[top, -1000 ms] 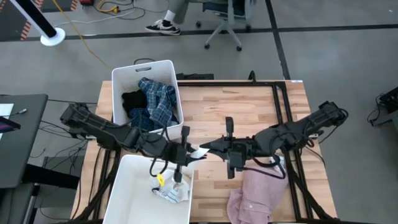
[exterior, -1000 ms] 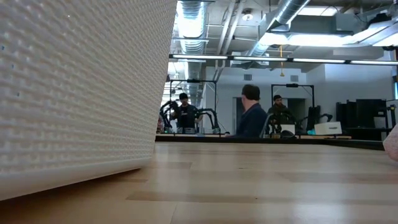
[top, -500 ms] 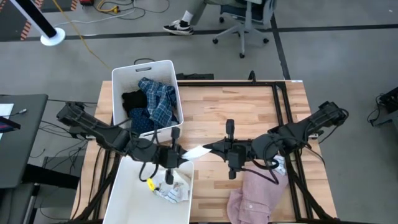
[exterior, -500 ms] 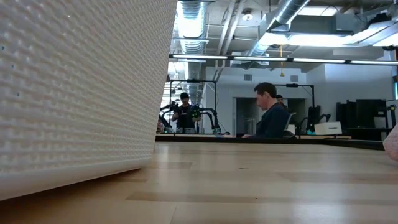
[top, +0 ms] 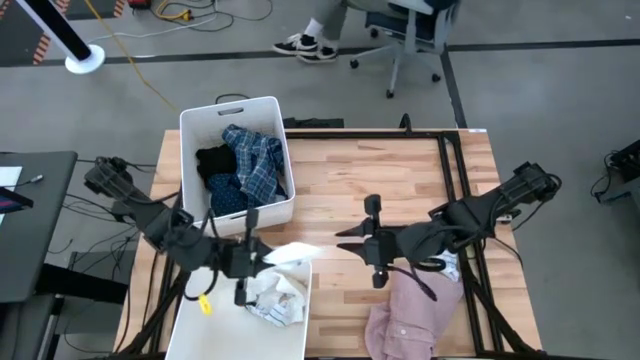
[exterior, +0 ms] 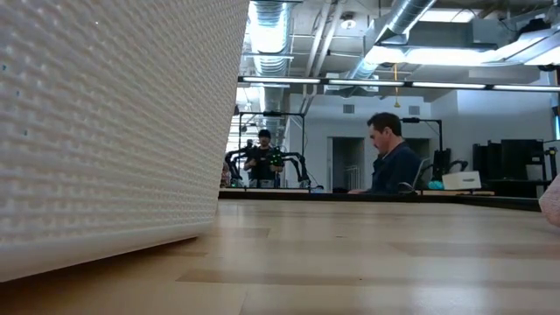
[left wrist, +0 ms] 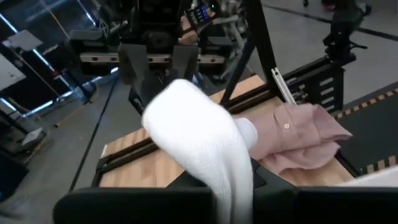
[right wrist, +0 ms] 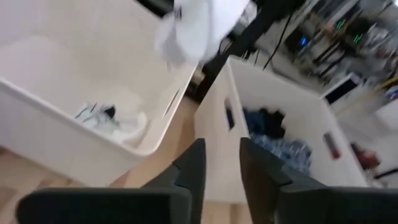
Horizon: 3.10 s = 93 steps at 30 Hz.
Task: Sort clothes
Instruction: Put the white sock into the bottom white laundry organizer, then put the pink shirt into the top white laundry organizer
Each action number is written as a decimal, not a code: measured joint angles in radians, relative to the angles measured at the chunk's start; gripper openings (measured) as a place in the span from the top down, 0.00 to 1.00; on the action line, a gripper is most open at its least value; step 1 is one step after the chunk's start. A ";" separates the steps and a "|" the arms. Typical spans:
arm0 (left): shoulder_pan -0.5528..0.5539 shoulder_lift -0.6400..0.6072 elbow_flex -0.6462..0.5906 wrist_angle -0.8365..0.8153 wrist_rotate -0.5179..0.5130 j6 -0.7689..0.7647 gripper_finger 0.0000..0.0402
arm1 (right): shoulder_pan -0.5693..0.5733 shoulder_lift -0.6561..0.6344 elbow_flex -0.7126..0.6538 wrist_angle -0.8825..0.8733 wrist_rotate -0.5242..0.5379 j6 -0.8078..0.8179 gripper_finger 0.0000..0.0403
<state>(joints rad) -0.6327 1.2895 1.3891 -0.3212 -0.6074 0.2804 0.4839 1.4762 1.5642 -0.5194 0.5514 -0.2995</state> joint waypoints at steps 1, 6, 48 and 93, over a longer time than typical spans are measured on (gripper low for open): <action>-0.014 -0.005 0.000 -0.016 -0.011 -0.012 1.00 | 0.001 0.000 0.000 -0.023 0.000 0.025 0.70; -0.085 -0.035 0.000 -0.129 -0.027 -0.104 1.00 | 0.015 0.000 0.000 -0.136 0.000 0.152 0.62; -0.273 -0.045 -0.299 -0.668 0.140 -0.964 0.96 | 0.243 0.001 0.000 -0.315 -0.001 0.434 0.59; -0.265 -0.044 -0.220 -0.644 -0.004 -0.870 0.60 | 0.242 0.001 0.000 -0.315 -0.001 0.434 0.59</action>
<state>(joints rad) -0.8977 1.2453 1.1689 -0.9654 -0.6110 -0.5893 0.7261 1.4776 1.5639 -0.8341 0.5507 0.1345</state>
